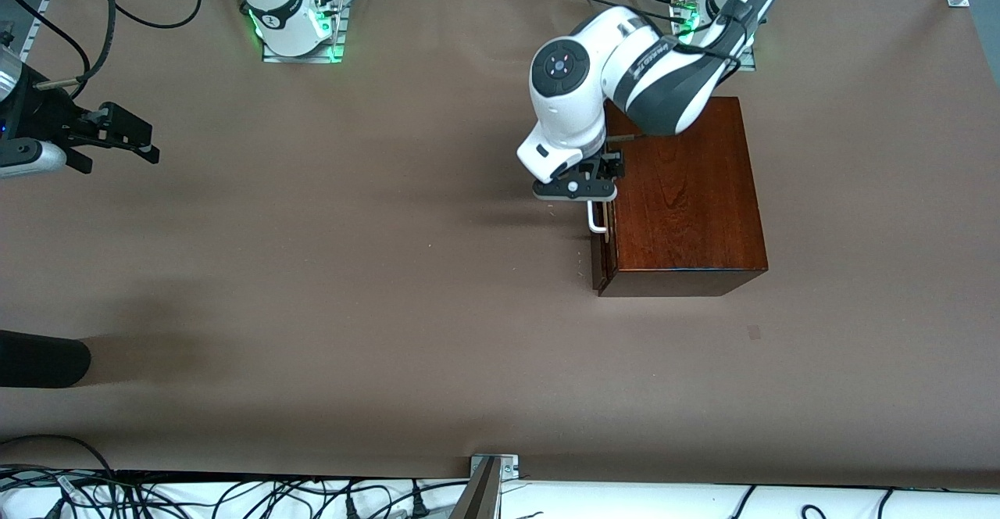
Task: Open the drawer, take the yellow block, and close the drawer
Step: 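Hook the left gripper onto the white drawer handle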
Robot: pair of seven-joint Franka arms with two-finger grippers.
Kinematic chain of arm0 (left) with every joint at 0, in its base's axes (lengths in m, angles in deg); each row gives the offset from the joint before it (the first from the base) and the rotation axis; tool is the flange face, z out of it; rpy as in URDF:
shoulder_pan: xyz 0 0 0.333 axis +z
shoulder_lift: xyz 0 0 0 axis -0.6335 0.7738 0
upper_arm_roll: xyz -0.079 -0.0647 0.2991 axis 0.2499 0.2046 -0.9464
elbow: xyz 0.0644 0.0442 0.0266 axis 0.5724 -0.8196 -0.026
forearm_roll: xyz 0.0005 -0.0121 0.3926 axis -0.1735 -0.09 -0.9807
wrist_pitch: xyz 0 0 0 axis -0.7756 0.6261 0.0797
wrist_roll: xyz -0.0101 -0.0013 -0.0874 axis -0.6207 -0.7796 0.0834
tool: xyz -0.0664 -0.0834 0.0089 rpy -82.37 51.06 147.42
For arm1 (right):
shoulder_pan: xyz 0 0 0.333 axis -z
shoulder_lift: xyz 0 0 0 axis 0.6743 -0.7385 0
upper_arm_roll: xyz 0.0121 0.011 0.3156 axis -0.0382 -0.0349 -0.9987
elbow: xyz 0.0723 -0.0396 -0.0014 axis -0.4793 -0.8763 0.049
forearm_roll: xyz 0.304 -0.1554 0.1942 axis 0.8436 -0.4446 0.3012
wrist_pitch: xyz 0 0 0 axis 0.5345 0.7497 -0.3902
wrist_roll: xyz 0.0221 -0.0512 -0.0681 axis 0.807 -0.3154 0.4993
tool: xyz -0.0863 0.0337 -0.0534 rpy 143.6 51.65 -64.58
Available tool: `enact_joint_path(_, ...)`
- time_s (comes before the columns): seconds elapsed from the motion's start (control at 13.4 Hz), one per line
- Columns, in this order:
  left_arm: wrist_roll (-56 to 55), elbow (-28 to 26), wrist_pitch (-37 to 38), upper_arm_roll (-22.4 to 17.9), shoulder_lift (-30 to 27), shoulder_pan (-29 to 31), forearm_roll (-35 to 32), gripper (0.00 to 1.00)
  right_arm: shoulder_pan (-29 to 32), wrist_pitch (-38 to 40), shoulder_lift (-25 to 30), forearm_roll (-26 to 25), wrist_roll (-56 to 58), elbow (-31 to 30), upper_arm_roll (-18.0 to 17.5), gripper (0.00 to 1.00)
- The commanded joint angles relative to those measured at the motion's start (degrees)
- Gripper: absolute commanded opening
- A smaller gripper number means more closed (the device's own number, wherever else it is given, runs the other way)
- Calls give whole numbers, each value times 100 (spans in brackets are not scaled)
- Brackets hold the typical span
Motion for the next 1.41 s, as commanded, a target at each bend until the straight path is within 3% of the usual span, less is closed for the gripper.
enact_joint_path(0.0,-207,-38,-67,28,92,15,-252,100,1,89,-15,-79,38,90,3,100)
enact_joint_path(0.74,-470,-468,-295,20,171,-108,-313,100,1,89,-15,-79,47,90,3,100)
enact_joint_path(1.34,-681,-486,-339,20,242,-223,-472,100,1,89,-23,-79,47,90,12,100)
